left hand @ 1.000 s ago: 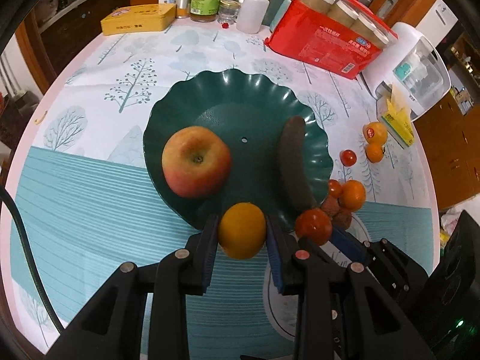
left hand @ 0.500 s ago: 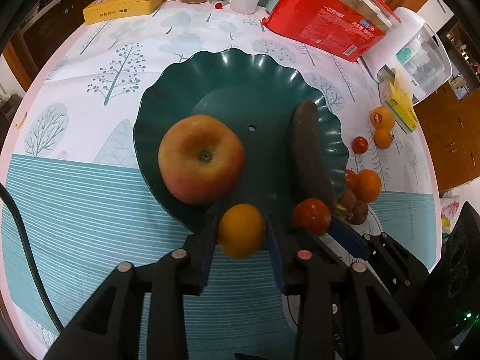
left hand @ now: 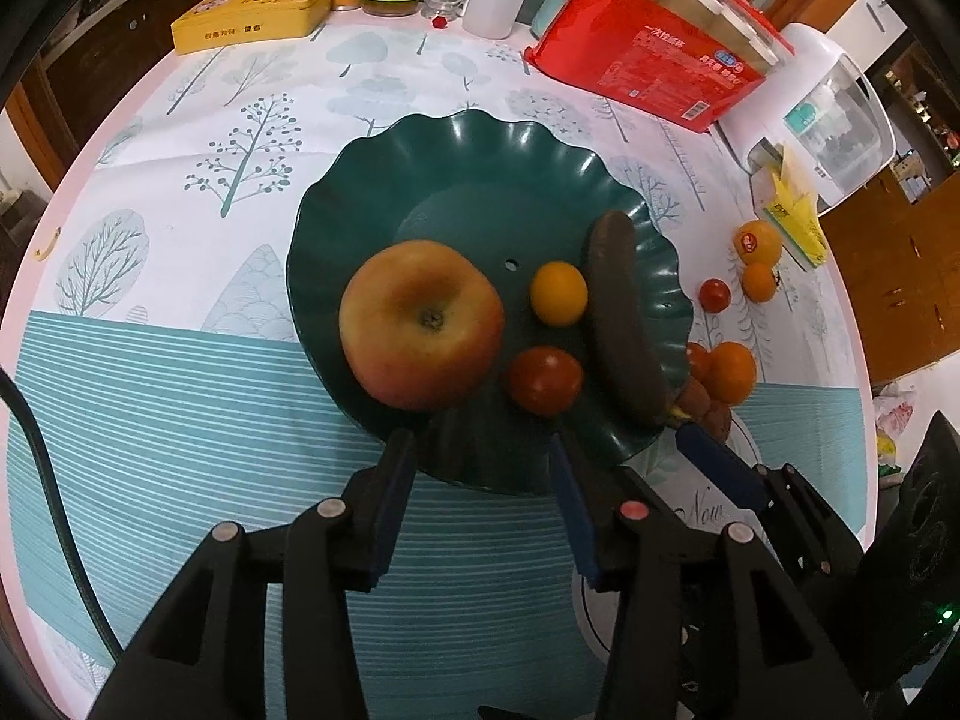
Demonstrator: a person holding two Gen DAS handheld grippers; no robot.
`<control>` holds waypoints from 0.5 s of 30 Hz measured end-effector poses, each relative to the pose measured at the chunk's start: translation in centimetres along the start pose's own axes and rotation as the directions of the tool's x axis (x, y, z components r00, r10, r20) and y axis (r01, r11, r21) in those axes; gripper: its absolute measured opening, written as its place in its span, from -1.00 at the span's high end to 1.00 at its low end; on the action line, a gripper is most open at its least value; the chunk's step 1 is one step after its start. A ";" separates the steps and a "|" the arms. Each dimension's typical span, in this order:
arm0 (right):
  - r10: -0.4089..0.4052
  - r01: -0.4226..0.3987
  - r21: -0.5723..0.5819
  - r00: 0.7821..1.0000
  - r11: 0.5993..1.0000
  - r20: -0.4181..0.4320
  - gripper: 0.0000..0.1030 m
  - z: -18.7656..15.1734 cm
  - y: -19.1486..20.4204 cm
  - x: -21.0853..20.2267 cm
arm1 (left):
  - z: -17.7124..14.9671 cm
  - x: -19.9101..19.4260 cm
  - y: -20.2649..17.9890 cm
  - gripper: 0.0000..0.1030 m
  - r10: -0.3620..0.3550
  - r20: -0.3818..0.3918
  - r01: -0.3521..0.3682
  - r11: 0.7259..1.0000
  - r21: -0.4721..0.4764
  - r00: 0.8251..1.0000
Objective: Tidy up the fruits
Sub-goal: 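Open left gripper over the plate while right gripper releases the tomato beside the apple, then withdraw both open grippers from the green plate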
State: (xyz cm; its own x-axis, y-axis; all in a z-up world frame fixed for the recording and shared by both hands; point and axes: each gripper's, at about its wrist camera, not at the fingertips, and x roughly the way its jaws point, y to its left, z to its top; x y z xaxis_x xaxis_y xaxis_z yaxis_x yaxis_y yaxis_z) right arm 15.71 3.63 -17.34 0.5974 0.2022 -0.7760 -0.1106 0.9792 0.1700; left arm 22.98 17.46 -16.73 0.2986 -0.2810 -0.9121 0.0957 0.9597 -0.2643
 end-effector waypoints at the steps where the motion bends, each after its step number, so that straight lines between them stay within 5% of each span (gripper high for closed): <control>1: -0.001 0.001 0.001 1.000 1.000 0.000 -0.03 -0.1 0.0 -0.1 | -0.1 -0.2 -0.1 0.12 -0.003 0.002 0.003 1.000 0.002 1.000; 15: -0.062 0.063 0.042 0.998 0.997 -0.024 -0.05 -3.0 -0.4 -2.6 | -2.4 -1.9 -2.2 0.01 -0.039 0.014 0.038 0.998 0.050 0.999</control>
State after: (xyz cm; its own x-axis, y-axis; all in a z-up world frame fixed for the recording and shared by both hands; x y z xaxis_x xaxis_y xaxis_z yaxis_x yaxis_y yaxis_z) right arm 11.78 2.74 -17.21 0.5839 0.1418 -0.7994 -0.0399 0.9884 0.1462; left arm 19.97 15.90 -15.21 0.3075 -0.3184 -0.8967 0.1540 0.9466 -0.2833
